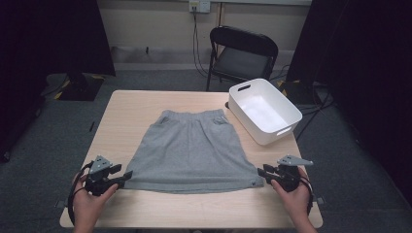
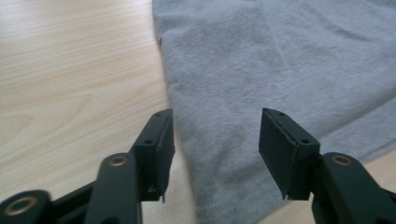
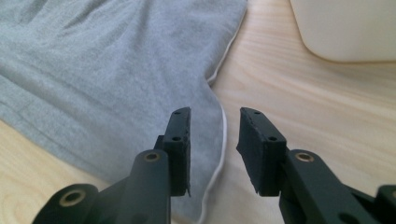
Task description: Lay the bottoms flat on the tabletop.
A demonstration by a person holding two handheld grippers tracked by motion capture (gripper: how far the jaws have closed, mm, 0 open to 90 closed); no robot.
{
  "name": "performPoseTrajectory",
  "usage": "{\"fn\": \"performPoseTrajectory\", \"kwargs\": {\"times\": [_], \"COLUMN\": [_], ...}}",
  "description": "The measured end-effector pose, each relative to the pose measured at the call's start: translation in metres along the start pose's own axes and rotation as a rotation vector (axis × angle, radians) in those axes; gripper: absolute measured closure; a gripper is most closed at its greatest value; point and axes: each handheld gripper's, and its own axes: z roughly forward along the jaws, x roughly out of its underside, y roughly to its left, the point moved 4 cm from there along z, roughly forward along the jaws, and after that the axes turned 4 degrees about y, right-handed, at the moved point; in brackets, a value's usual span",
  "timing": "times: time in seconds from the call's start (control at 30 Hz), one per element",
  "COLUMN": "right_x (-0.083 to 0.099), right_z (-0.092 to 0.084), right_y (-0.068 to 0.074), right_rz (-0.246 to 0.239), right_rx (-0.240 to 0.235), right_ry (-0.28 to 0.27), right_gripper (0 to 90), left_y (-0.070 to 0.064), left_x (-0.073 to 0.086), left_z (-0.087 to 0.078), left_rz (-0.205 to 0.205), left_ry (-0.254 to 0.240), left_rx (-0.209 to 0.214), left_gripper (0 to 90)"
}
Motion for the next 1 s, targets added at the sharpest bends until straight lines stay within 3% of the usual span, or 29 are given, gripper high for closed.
{"fn": "performPoseTrajectory", "kwargs": {"times": [0.2,0.37,0.47,0.57,0.67,0.93,1.0], "right_x": [-0.004,0.003,0.006,0.008,0.011,0.023,0.026], "right_z": [0.021,0.032,0.029,0.027,0.024,0.010,0.006], "right_y": [0.002,0.003,0.002,0.002,0.004,0.004,0.006], "right_rz": [-0.019,-0.056,-0.072,-0.070,-0.087,-0.057,-0.069], "right_rx": [-0.011,0.005,0.010,0.000,-0.008,-0.051,-0.053], "right_ry": [0.041,0.097,0.107,0.114,0.130,0.138,0.146], "right_gripper": [68.7,78.2,88.1,90.0,90.0,90.0,90.0], "left_y": [0.003,0.002,0.000,-0.003,-0.006,-0.012,-0.014], "left_x": [0.003,0.008,0.008,0.009,0.009,0.017,0.019], "left_z": [0.014,0.017,0.015,0.012,0.009,0.000,-0.001], "left_rz": [0.016,0.041,0.039,0.045,0.069,0.079,0.062], "left_ry": [0.050,0.086,0.101,0.122,0.147,0.166,0.166], "left_rx": [-0.012,-0.013,0.003,0.016,0.020,0.054,0.060], "left_gripper": [50.1,57.6,68.6,83.1,84.6,84.7,84.5]}}
